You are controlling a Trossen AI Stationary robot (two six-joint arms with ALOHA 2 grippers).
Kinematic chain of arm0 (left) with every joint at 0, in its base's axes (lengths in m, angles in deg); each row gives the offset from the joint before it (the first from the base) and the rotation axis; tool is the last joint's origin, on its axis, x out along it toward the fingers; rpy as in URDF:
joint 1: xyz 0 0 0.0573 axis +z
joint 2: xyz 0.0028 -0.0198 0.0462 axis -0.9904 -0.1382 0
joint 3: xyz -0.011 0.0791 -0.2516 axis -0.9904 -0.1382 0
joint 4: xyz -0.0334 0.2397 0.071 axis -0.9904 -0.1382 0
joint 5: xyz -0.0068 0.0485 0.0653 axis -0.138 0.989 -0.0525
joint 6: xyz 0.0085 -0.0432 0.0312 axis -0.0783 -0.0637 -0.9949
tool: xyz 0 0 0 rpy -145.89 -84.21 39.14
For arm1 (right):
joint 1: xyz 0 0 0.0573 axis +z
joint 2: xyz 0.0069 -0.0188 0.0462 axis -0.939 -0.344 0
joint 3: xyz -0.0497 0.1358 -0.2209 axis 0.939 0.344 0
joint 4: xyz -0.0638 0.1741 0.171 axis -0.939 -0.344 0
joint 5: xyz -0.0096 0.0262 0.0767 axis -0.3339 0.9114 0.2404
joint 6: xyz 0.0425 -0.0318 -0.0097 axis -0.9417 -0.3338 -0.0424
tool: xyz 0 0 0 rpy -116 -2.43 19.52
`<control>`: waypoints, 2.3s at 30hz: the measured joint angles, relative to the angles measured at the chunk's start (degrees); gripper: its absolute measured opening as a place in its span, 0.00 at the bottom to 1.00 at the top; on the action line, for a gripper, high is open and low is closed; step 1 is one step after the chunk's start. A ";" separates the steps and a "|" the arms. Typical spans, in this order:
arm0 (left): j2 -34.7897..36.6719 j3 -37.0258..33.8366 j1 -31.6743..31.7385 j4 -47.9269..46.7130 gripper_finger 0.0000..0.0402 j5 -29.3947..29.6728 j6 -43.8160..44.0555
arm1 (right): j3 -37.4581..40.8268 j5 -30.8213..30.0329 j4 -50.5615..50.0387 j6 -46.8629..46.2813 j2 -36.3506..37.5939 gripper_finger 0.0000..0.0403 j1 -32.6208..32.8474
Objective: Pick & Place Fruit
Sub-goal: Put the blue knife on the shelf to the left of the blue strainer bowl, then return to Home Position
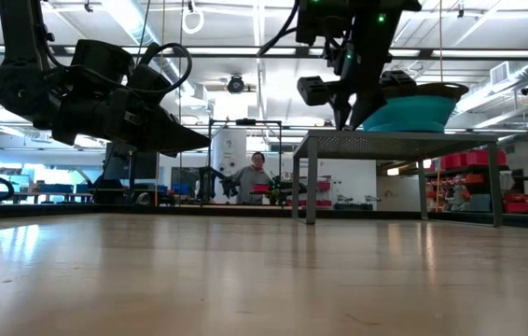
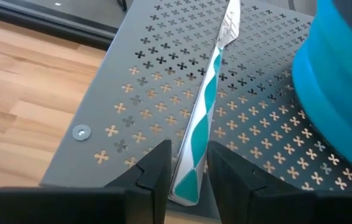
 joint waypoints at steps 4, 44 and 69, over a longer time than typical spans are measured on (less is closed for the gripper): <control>0.00 0.00 0.00 -0.02 0.04 0.00 0.00 | 0.00 0.16 -0.38 0.33 0.00 0.28 0.00; 0.00 0.00 0.01 -0.03 0.06 0.00 0.22 | 0.00 0.55 -0.55 0.77 0.04 0.28 0.11; 0.00 0.00 0.00 -0.56 0.02 -0.02 0.28 | -1.11 0.07 0.08 2.62 0.15 0.45 0.81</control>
